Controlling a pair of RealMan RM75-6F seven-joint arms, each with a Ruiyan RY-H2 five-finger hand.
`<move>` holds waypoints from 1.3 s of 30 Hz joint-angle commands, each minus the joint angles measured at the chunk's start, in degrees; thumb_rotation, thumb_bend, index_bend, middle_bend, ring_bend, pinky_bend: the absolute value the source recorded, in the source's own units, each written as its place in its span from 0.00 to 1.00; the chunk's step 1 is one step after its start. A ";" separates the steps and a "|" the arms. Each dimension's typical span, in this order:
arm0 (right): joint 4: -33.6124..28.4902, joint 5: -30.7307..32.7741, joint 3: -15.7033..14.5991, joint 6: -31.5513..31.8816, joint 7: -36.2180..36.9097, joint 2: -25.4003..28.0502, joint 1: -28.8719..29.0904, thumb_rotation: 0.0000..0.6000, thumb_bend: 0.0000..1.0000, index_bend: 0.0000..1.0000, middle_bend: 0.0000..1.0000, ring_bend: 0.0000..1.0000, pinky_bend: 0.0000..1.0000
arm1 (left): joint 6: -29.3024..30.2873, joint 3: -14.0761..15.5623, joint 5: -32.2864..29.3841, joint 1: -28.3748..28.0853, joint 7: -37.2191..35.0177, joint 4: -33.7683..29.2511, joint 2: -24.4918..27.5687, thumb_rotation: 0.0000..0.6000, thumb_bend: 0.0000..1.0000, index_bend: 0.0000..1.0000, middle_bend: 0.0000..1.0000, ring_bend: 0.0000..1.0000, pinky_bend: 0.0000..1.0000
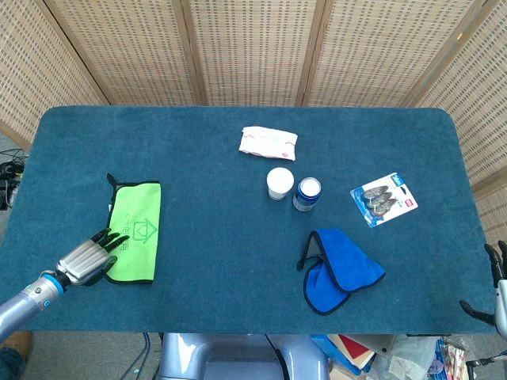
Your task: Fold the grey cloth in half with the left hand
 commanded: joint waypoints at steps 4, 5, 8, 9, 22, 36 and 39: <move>-0.08 -0.15 -0.12 -0.01 -0.25 -0.09 0.02 1.00 0.00 0.00 0.00 0.00 0.00 | -0.45 0.61 0.19 0.78 -1.40 1.88 -0.35 1.00 0.53 0.35 0.00 0.00 0.00; -0.10 -0.17 -0.11 0.01 -0.27 -0.10 0.02 1.00 0.00 0.00 0.00 0.00 0.00 | -0.32 0.60 0.20 0.92 -1.65 2.02 -0.32 1.00 0.46 0.18 0.00 0.00 0.00; -0.15 -0.18 -0.15 0.00 -0.39 -0.10 0.02 1.00 0.00 0.00 0.00 0.00 0.00 | 1.04 0.79 0.95 1.26 -5.21 1.97 0.07 1.00 0.30 0.00 0.00 0.00 0.00; -0.16 -0.21 -0.18 -0.03 -0.40 -0.10 0.03 1.00 0.00 0.00 0.00 0.00 0.00 | 1.67 0.94 1.46 1.33 -6.40 2.17 0.23 1.00 0.29 0.00 0.00 0.00 0.00; -0.12 -0.39 -0.26 -0.03 -0.39 -0.17 0.06 1.00 0.00 0.00 0.00 0.00 0.00 | 7.46 -3.54 -0.08 1.86 -12.91 4.43 0.58 1.00 0.27 0.00 0.00 0.00 0.00; 0.15 0.19 -0.08 -0.54 -0.47 -0.30 0.30 1.00 0.00 0.01 0.00 0.00 0.00 | -6.94 -15.40 -16.49 -4.79 -10.74 12.75 -7.41 1.00 0.34 0.32 0.00 0.00 0.00; 0.27 0.45 -0.04 -0.93 -0.66 -0.40 0.49 1.00 0.00 0.01 0.00 0.00 0.00 | -11.42 -17.93 -21.54 -6.53 -8.40 16.73 -10.81 1.00 0.39 0.36 0.00 0.00 0.00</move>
